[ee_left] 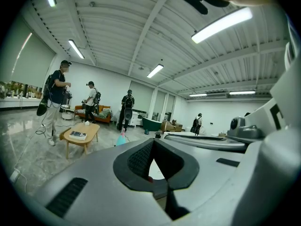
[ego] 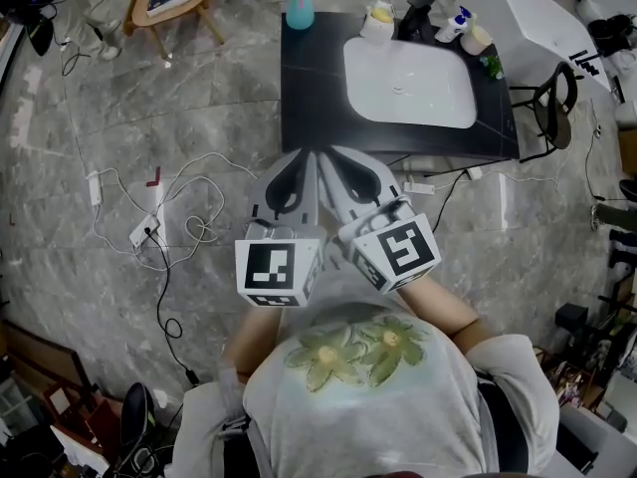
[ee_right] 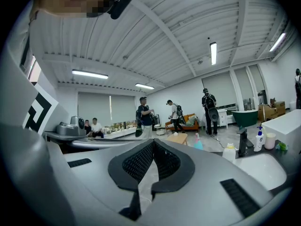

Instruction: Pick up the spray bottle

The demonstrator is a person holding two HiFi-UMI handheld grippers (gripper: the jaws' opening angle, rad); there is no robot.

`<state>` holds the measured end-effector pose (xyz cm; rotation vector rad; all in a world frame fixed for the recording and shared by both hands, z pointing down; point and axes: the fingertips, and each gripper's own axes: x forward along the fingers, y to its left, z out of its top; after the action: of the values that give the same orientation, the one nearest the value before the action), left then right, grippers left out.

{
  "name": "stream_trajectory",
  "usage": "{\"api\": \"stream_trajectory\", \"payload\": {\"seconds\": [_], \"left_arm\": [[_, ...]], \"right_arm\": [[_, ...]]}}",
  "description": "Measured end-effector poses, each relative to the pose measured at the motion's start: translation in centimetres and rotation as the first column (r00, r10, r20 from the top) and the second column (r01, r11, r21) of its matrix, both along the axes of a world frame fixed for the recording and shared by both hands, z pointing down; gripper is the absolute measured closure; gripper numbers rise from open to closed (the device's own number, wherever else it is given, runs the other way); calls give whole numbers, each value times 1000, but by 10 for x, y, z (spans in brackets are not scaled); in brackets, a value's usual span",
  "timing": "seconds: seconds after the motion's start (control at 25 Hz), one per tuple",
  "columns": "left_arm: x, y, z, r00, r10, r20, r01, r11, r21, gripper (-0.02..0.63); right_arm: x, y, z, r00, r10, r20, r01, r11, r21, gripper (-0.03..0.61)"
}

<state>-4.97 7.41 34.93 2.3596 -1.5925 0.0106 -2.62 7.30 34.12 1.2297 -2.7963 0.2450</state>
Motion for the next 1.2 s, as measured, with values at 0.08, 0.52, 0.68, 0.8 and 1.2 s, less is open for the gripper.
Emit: {"api": "stream_trajectory", "payload": {"seconds": [0.08, 0.52, 0.68, 0.8, 1.2], "left_arm": [[0, -4, 0, 1000, 1, 4, -1, 1000, 4, 606], [-4, -29, 6, 1000, 4, 5, -4, 1000, -9, 606], [-5, -43, 3, 1000, 3, 4, -3, 1000, -7, 606], [-7, -52, 2, 1000, 1, 2, -1, 1000, -5, 606], [-5, -79, -2, 1000, 6, 5, -6, 1000, 2, 606]], "right_arm": [[-1, -4, 0, 1000, -3, 4, 3, 1000, 5, 557], [-4, -32, 6, 1000, 2, -7, -2, 1000, -8, 557], [-6, -45, 4, 1000, 1, -6, -1, 1000, -5, 557], [-8, -55, 3, 1000, -1, -4, 1, 1000, -1, 557], [-6, -82, -1, 1000, 3, -12, -3, 1000, 12, 557]]}}
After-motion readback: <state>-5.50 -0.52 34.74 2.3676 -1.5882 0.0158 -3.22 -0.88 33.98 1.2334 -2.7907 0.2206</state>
